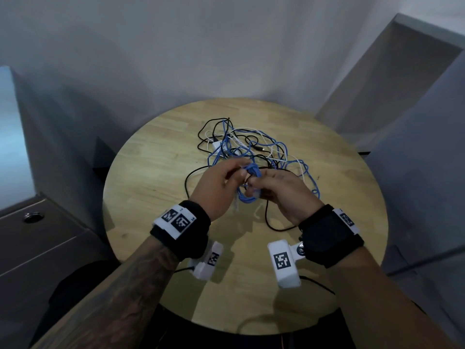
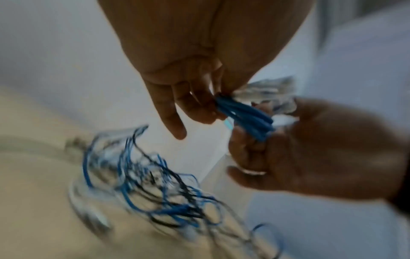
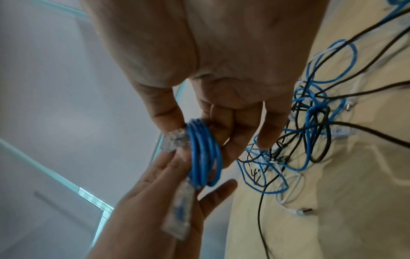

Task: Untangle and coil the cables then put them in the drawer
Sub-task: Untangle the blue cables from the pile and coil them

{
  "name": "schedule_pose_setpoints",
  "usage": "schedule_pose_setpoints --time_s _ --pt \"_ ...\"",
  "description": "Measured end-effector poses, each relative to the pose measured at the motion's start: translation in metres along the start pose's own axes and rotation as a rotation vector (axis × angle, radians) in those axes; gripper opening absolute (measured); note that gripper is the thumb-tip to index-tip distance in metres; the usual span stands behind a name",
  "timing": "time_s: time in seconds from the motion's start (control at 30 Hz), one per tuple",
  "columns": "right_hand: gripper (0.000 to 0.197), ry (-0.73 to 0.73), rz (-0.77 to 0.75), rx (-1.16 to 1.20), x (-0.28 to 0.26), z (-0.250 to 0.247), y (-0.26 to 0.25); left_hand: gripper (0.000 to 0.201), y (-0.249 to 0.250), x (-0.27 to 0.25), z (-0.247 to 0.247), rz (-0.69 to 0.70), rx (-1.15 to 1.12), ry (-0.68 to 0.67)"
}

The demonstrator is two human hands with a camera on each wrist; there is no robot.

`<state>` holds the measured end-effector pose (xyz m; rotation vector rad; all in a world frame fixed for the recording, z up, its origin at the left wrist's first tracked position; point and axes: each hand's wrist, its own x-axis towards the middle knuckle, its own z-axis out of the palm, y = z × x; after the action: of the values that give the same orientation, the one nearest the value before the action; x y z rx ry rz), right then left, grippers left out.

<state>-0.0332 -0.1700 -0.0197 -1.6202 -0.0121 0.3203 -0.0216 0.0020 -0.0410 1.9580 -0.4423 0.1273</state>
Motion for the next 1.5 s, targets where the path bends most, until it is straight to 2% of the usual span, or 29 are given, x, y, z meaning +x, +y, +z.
schedule_pose_setpoints --time_s 0.07,0.13,0.23,0.33,0.5,0.63,0.73,0.83,0.97,1.03,1.1,1.2,1.27,1.37,1.5 --pt "0.010 -0.029 0.038 0.077 0.000 0.001 -0.002 0.039 0.002 0.002 -0.004 0.155 0.230 -0.073" --pt "0.005 -0.034 0.032 0.089 -0.001 0.000 -0.002 0.039 0.003 0.004 -0.008 0.207 0.304 -0.091" --pt "0.009 -0.029 -0.046 -0.015 -0.002 -0.001 0.002 0.028 0.001 0.009 -0.012 0.159 0.253 -0.027" --pt "0.017 0.073 -0.187 -0.327 -0.002 0.002 0.005 0.026 -0.006 0.010 -0.013 0.129 0.256 0.033" --pt "0.015 0.248 -0.337 -0.614 0.002 0.004 0.010 0.021 -0.015 0.011 -0.018 -0.026 0.124 0.105" --pt "0.013 0.314 -0.483 -0.779 0.002 0.003 0.009 0.013 -0.012 0.013 -0.028 -0.118 0.063 0.104" --pt "0.025 0.207 -0.381 -0.723 0.007 0.008 0.019 0.011 -0.016 0.016 -0.043 -0.211 0.077 0.069" --pt "0.035 0.149 -0.234 -0.682 0.015 0.005 0.028 0.009 -0.042 0.021 -0.076 -0.374 0.124 0.136" --pt "0.032 0.155 -0.216 -0.889 0.027 0.003 0.041 0.017 -0.089 0.017 -0.115 -0.632 0.125 0.281" --pt "0.032 0.179 -0.278 -0.998 0.035 0.006 0.047 0.017 -0.111 0.011 -0.125 -0.745 0.176 0.311" --pt "0.035 0.184 -0.244 -1.087 0.042 0.007 0.051 0.018 -0.128 0.005 -0.131 -0.814 0.245 0.329" --pt "0.040 0.089 -0.097 -1.197 0.050 0.001 0.058 0.023 -0.136 0.003 -0.134 -0.826 0.371 0.268" --pt "0.034 0.066 -0.119 -1.207 0.052 0.000 0.061 0.023 -0.135 0.005 -0.132 -0.817 0.441 0.209" --pt "0.016 0.165 -0.108 -0.975 0.051 -0.003 0.055 0.023 -0.134 0.006 -0.130 -0.829 0.466 0.183" --pt "0.019 0.202 -0.074 -0.689 0.046 -0.010 0.043 0.024 -0.128 0.008 -0.139 -0.826 0.506 0.136"
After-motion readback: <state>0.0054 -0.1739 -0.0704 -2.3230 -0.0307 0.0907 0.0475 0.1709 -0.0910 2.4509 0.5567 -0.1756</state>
